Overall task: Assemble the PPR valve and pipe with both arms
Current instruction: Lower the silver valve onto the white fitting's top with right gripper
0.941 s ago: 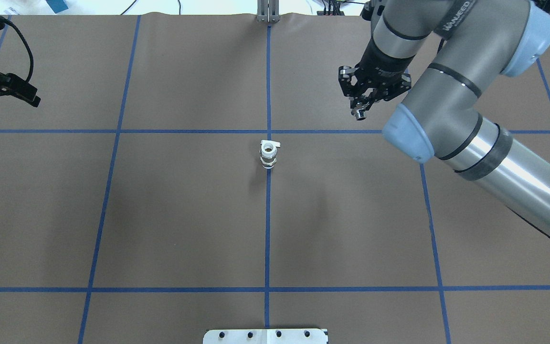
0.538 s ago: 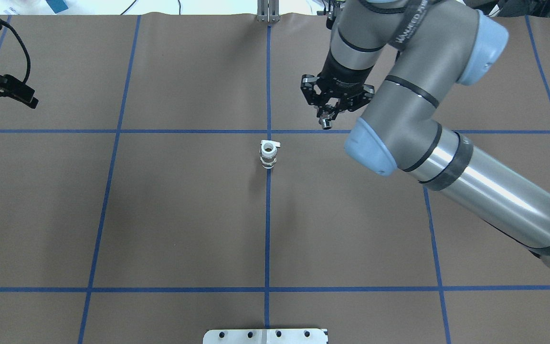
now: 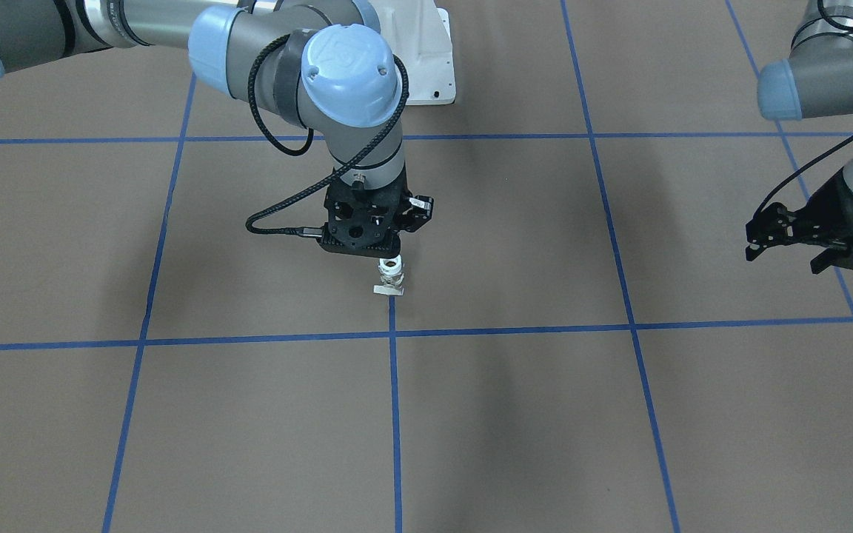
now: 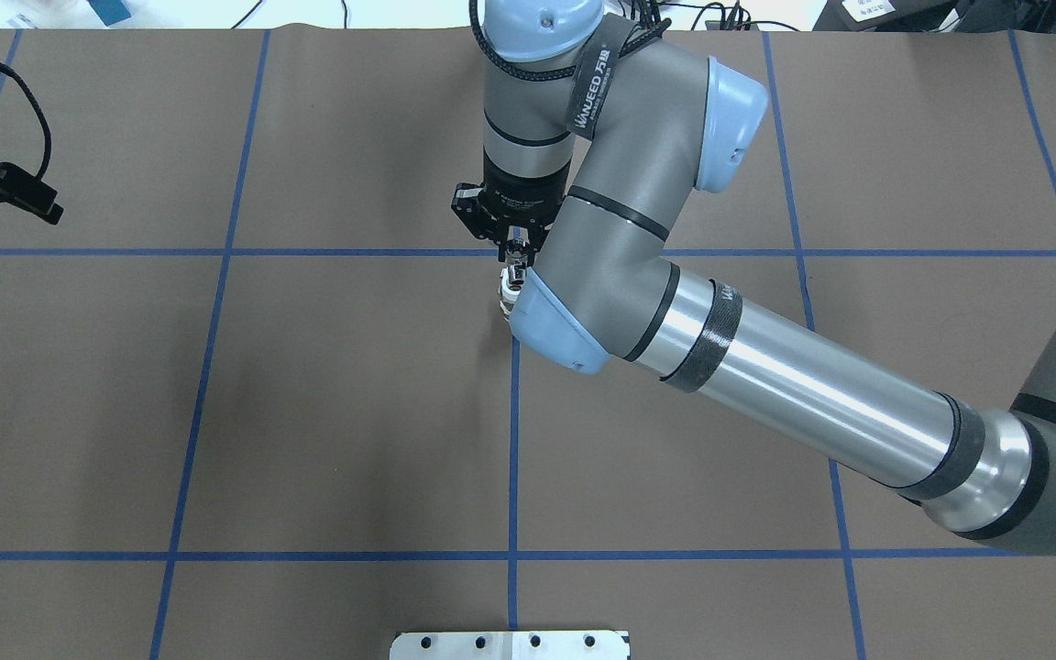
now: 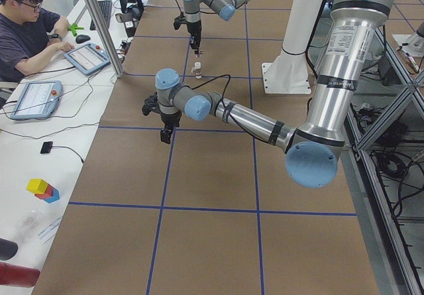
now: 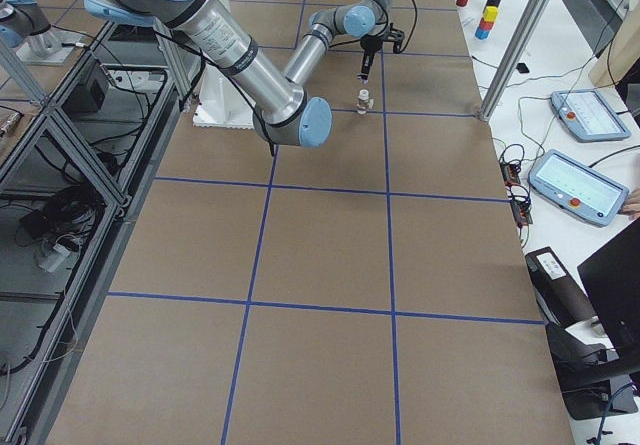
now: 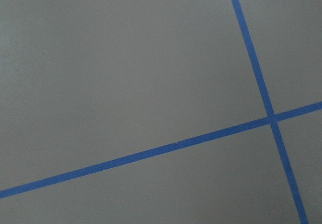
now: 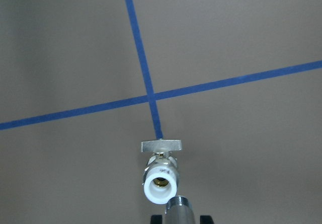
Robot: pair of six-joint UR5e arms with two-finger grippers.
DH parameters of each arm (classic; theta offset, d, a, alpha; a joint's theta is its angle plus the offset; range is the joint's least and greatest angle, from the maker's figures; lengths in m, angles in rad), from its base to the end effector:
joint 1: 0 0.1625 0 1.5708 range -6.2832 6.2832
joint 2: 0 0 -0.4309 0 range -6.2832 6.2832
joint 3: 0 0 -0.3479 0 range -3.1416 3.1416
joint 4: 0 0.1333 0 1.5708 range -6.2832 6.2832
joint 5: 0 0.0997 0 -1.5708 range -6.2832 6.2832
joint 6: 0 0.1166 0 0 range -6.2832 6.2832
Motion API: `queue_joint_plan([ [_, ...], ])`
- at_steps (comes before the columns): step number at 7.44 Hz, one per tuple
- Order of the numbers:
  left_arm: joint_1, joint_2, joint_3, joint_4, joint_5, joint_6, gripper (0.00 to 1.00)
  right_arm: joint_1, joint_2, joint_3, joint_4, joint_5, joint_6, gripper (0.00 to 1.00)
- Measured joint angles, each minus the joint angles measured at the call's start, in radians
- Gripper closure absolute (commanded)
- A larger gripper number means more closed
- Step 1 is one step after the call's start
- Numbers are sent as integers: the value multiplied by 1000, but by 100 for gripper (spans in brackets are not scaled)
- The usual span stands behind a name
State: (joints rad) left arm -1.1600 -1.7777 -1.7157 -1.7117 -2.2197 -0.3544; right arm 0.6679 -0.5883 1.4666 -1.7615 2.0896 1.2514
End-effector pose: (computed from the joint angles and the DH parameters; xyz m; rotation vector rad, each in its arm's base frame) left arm 0.1608 -0.5265 0.4990 0.2037 0.7677 0.2132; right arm -0.5200 -0.5064 0.1488 -0.1202 -0.8273 0.1497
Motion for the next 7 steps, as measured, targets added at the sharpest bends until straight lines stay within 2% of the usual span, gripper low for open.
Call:
queue_joint_plan([
  [7,0,0,2,-2,2,-14,0,-15,2,-70,64,-17,1,100],
])
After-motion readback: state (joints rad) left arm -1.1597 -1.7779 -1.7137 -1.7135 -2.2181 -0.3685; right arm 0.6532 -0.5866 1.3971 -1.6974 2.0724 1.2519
